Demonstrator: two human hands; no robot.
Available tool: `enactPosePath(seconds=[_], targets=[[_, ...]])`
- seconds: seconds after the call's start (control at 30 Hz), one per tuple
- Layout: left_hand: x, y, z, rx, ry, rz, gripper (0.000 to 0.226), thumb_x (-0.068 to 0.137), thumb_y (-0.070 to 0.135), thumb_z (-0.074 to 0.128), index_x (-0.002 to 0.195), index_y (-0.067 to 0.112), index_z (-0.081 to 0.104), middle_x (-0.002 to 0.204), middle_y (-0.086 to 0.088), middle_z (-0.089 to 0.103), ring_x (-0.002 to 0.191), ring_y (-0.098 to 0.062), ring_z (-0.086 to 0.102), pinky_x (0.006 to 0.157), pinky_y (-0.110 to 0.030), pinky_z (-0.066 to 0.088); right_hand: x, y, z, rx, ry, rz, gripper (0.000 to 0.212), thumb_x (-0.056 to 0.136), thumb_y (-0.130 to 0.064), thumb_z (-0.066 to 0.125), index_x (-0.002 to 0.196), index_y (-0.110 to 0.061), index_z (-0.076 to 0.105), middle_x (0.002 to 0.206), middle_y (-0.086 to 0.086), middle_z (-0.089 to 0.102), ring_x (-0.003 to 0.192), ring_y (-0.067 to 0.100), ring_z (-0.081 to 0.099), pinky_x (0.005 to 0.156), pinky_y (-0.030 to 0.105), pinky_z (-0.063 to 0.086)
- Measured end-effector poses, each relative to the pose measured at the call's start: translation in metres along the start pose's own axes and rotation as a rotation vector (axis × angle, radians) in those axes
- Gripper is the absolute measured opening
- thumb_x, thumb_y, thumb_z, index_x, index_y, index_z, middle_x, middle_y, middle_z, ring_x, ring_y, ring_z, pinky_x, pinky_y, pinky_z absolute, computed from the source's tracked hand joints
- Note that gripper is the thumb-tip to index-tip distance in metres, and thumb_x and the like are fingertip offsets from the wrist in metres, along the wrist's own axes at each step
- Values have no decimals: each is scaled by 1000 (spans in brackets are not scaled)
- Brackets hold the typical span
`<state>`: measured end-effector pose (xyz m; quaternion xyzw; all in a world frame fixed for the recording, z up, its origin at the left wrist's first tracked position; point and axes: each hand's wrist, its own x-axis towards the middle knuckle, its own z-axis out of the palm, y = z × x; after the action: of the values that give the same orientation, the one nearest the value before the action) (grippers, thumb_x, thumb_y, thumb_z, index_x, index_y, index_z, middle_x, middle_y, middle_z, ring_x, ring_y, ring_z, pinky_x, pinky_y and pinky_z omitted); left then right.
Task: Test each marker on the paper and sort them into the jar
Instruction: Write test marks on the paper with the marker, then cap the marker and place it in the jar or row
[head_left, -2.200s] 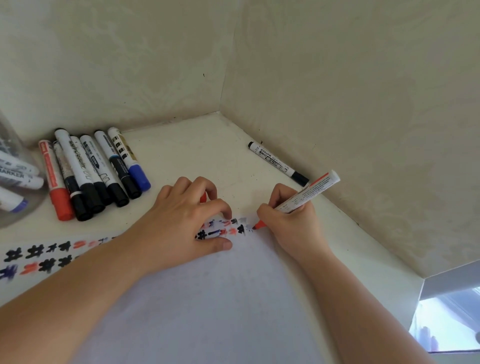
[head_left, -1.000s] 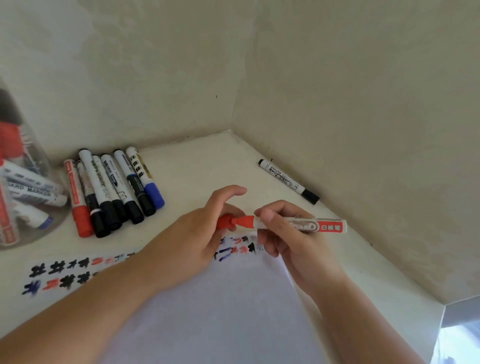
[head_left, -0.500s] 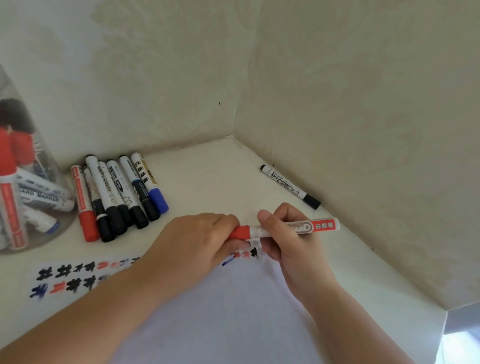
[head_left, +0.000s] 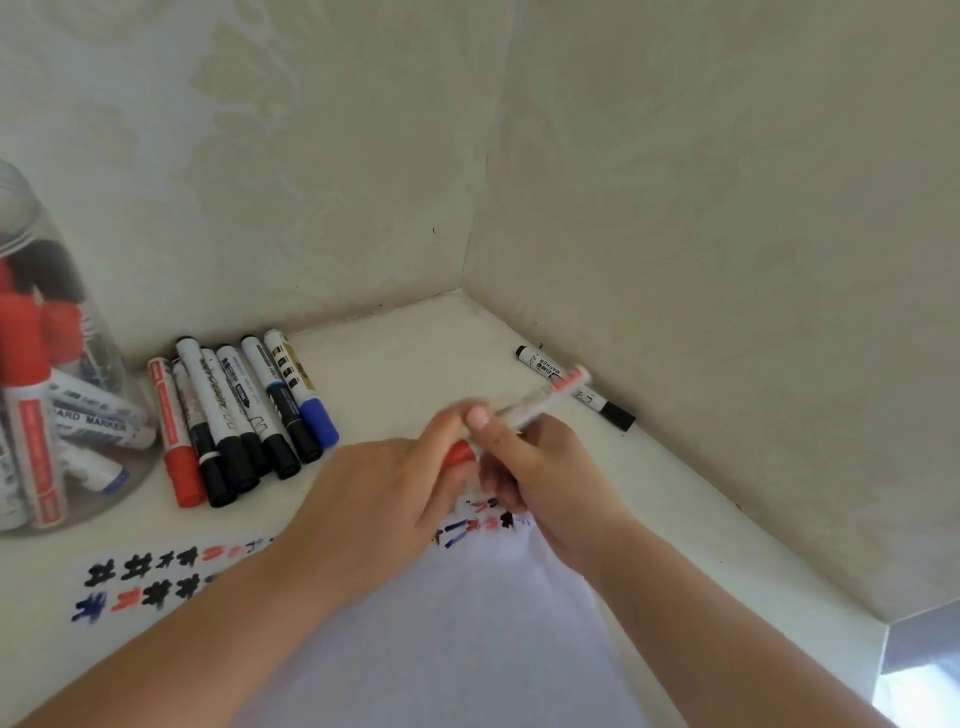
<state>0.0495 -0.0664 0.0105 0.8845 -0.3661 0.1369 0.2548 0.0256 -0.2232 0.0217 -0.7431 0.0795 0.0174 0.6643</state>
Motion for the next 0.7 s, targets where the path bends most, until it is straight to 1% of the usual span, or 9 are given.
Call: enactPosePath(seconds=[0.07,0.13,0.2,0.27,0.33,0.4,0.53,0.63,0.7], targets=[[4,-7,-10,51,75,-92,40,92,36,30,130,27,41,39,13,29,28,-8,35,28,-22,29,14,-2,-11,-158,37,45,42,65,-57,72,85,-21,61,53,-6,57,44,6,45,50,21,36],[7,-20,-17,122,140,-180,36,92,31,35,123,28,53,35,13,26,24,-7,28,27,-17,23,27,0,-26,-385,151,27,29,75,-47,71,92,-26,60,65,-9,57,55,5,49,54,20,36],[9,-34,-18,177,175,-257,29,93,28,44,115,26,62,33,9,32,25,-10,31,33,-15,25,39,6,-41,-713,261,-39,21,84,-34,64,102,-24,60,87,-5,56,73,9,50,61,23,37],[11,-41,-13,224,147,-278,28,90,29,51,112,18,64,38,0,45,32,-20,43,42,-22,34,46,14,-52,-1050,342,-86,32,89,-26,56,120,-18,57,113,3,54,100,19,48,78,29,38],[14,-45,-5,301,77,-254,38,85,38,53,110,11,64,52,-7,58,50,-26,56,57,-33,40,50,20,-58,-1290,387,-100,41,92,-24,49,132,-15,47,127,7,49,115,28,41,90,35,34],[16,-47,1,364,50,-237,40,83,42,56,103,9,67,63,-12,64,64,-30,61,65,-37,39,50,25,-59,-1410,420,-103,44,94,-24,43,137,-15,39,131,7,49,117,30,40,92,36,31],[15,-46,3,514,-9,-281,35,81,38,58,80,6,72,67,-13,61,69,-31,55,66,-38,32,51,29,-59,-1555,459,-138,37,93,-14,39,130,-11,41,123,9,52,108,30,45,85,35,32],[14,-46,2,540,-11,-338,38,82,40,58,83,4,71,73,-16,61,74,-32,54,67,-39,31,50,26,-61,-1618,488,-107,26,91,-10,39,117,-7,46,115,12,53,102,30,47,79,34,32],[14,-43,0,476,41,-289,32,80,34,63,88,4,70,75,-15,60,75,-33,55,67,-42,35,47,25,-63,-1630,453,-107,28,90,-4,37,116,-7,46,114,11,55,102,29,48,78,32,33]])
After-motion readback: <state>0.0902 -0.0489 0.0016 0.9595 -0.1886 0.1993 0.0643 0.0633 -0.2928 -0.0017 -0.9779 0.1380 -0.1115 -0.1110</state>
